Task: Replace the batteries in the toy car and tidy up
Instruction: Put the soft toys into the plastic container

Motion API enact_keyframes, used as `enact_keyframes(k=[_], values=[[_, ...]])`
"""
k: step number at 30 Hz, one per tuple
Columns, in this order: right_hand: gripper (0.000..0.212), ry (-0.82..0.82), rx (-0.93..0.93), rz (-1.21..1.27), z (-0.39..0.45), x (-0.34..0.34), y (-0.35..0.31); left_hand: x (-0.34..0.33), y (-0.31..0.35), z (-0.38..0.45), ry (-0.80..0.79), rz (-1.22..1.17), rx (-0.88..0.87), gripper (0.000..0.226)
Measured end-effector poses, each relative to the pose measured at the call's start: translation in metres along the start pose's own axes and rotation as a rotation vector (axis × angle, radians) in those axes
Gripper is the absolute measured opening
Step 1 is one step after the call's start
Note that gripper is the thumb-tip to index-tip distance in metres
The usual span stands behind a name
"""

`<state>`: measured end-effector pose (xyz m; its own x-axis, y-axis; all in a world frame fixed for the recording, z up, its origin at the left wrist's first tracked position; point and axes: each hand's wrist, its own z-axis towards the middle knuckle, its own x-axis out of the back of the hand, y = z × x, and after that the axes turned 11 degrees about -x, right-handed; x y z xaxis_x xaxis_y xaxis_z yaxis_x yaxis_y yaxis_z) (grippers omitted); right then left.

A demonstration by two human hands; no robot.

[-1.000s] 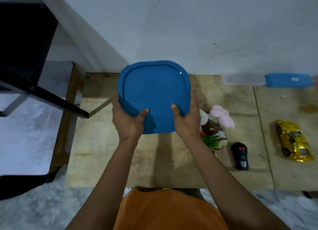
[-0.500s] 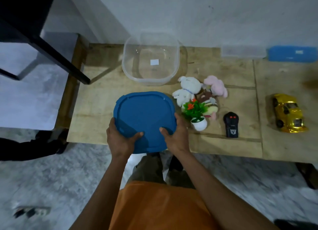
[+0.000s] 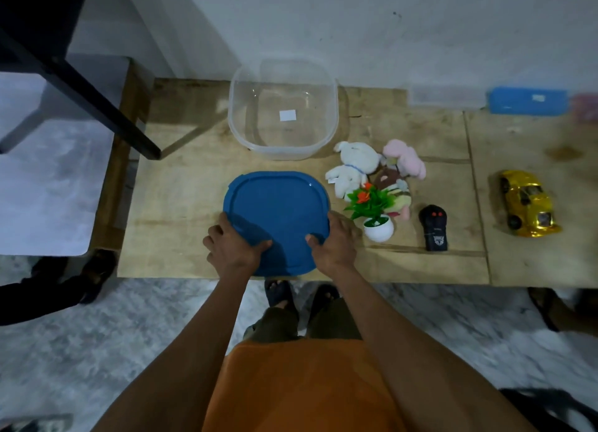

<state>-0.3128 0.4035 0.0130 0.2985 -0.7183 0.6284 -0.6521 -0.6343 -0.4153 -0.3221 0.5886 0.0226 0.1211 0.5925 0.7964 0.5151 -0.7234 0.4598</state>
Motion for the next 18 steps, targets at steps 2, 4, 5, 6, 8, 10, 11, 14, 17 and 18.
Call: enact_keyframes(k=[2, 4, 5, 6, 8, 10, 11, 14, 17, 18], values=[[0.073, -0.004, 0.003, -0.034, -0.001, -0.002, -0.001, -0.002, -0.004, 0.004, -0.002, 0.015, 0.0, 0.113], [0.075, -0.02, 0.01, -0.066, -0.001, -0.003, 0.0, -0.004, -0.006, 0.005, -0.001, 0.031, -0.009, 0.113], [0.076, -0.028, 0.018, -0.075, -0.001, -0.003, 0.001, -0.005, -0.007, 0.005, -0.003, 0.039, -0.014, 0.113], [0.075, -0.031, 0.034, -0.071, -0.003, -0.003, 0.002, -0.006, -0.008, 0.005, -0.006, 0.047, -0.016, 0.113], [0.071, -0.024, 0.089, -0.001, -0.009, -0.001, 0.001, -0.007, -0.01, 0.004, -0.008, 0.055, -0.009, 0.112], [0.06, 0.018, 0.155, 0.139, -0.016, 0.008, -0.001, -0.005, -0.007, 0.004, 0.019, 0.056, -0.005, 0.111], [0.053, 0.085, 0.195, 0.23, -0.02, 0.016, -0.003, -0.004, -0.003, 0.004, 0.05, 0.056, -0.023, 0.109], [0.032, 0.423, 0.274, 0.444, -0.019, 0.058, -0.003, -0.006, 0.025, 0.0, 0.154, 0.007, -0.192, 0.094], [0.033, 0.686, 0.229, 0.45, 0.012, 0.105, 0.005, -0.02, 0.076, 0.0, 0.156, -0.12, -0.397, 0.079], [0.04, 0.697, 0.179, 0.424, 0.025, 0.116, 0.008, -0.027, 0.094, 0.001, 0.141, -0.149, -0.458, 0.076]])
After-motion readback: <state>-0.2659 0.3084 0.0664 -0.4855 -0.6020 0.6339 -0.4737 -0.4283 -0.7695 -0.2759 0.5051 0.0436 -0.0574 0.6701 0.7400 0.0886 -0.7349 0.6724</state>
